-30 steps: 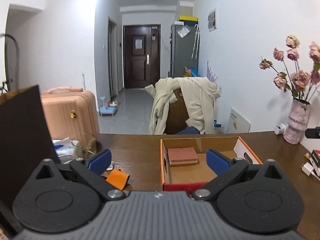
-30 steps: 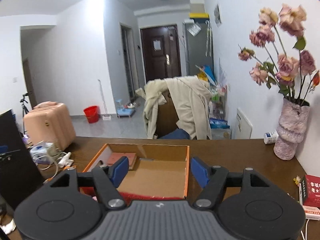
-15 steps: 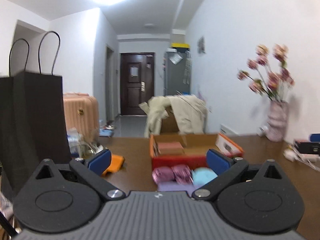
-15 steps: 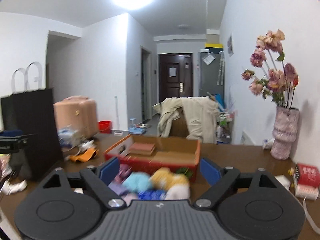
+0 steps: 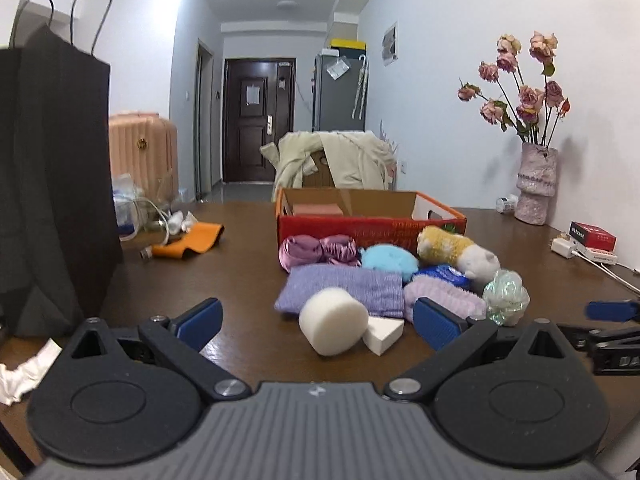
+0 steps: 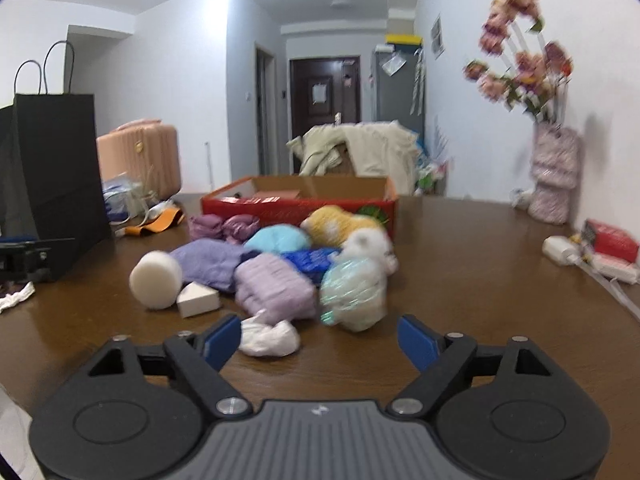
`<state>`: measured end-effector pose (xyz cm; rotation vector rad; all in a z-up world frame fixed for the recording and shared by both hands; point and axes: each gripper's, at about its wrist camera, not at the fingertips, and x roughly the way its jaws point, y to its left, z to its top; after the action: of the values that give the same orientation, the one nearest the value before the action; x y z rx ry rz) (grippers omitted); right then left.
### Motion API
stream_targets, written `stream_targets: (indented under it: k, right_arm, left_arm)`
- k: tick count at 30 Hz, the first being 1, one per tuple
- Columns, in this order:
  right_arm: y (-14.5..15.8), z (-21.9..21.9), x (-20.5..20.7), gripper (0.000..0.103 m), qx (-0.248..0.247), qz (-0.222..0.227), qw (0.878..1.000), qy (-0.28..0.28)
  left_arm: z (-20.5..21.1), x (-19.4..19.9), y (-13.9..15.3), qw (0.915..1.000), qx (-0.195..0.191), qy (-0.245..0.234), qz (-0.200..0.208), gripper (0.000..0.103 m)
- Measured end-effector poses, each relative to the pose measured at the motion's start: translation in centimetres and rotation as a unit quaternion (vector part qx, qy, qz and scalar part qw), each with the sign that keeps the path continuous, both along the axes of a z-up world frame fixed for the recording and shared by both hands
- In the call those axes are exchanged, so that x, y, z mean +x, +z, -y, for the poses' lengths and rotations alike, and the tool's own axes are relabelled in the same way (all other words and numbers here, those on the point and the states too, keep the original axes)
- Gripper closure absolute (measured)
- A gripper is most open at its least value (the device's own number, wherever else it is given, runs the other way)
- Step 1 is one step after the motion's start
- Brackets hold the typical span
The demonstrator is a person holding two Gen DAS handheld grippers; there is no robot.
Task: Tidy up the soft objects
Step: 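Grasp the white foam cylinder with the left gripper while the right grasps the white tissue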
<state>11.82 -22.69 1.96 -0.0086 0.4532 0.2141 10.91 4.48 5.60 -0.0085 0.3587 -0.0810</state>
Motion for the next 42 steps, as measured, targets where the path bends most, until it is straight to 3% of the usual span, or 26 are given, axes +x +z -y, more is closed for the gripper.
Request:
stream_targets:
  k: [1,4,7,10,13,16,19,20,23,32,35,37,42]
  right_arm:
    - [-0.3,-0.5,0.2,0.034,-0.001,-0.004,1.000,0.005]
    - [-1.0,-1.4,0.7,0.039,0.007,-0.012,1.000,0.027]
    - [-1.3,-1.9,1.7,0.046,0.006,-0.023,0.999,0.044]
    - [-1.6,-2.3,3.2,0.049,0.004,-0.037,0.998,0.044]
    - [-1.9,-2.9,4.5,0.050,0.002,-0.047,0.998,0.049]
    - [-2.5,-3.4,5.8,0.051,0.002,-0.063,0.997,0.044]
    - [-2.8,-3.6,6.7,0.054,0.003,-0.068,0.997,0.039]
    - [-2.8,-3.6,6.9,0.055,0.004,-0.069,0.997,0.038]
    - [-3.0,-3.5,7.4,0.058,0.004,-0.074,0.997,0.038]
    - [-3.0,-3.5,7.8,0.062,0.006,-0.080,0.996,0.048]
    - [-3.1,-3.5,7.5,0.069,0.011,-0.086,0.995,0.055]
    - [-3.1,-3.7,7.3,0.080,0.007,-0.088,0.994,0.063]
    - [-3.1,-4.0,6.5,0.085,0.005,-0.087,0.993,0.074]
  left_arm:
    - [-0.1,0.4,-0.4,1.0000,0.001,0.001,-0.008,0.000]
    - [-0.6,2.1,-1.1,0.9993,0.003,0.017,-0.032,0.000]
    - [-1.0,4.1,-1.2,0.9981,-0.022,0.037,-0.043,0.000]
    - [-1.1,6.0,-1.2,0.9971,-0.046,0.032,-0.051,0.000]
    - [-0.7,7.9,-1.5,0.9968,-0.046,0.032,-0.057,0.000]
    - [-0.7,10.3,-2.1,0.9940,-0.064,0.031,-0.083,0.001]
    - [-1.3,12.3,-3.0,0.9883,-0.095,0.043,-0.111,0.018]
    - [-1.6,12.8,-3.3,0.9863,-0.106,0.039,-0.120,0.028]
    - [-1.9,12.9,-3.8,0.9815,-0.136,0.012,-0.134,0.034]
    - [-0.9,10.4,-4.6,0.9854,-0.094,-0.047,-0.134,0.030]
    - [-0.6,9.8,-5.3,0.9847,-0.081,-0.053,-0.145,0.027]
    - [-0.5,9.7,-5.8,0.9856,-0.068,-0.050,-0.147,0.027]
    - [-0.1,9.9,-5.9,0.9867,-0.056,-0.067,-0.138,0.022]
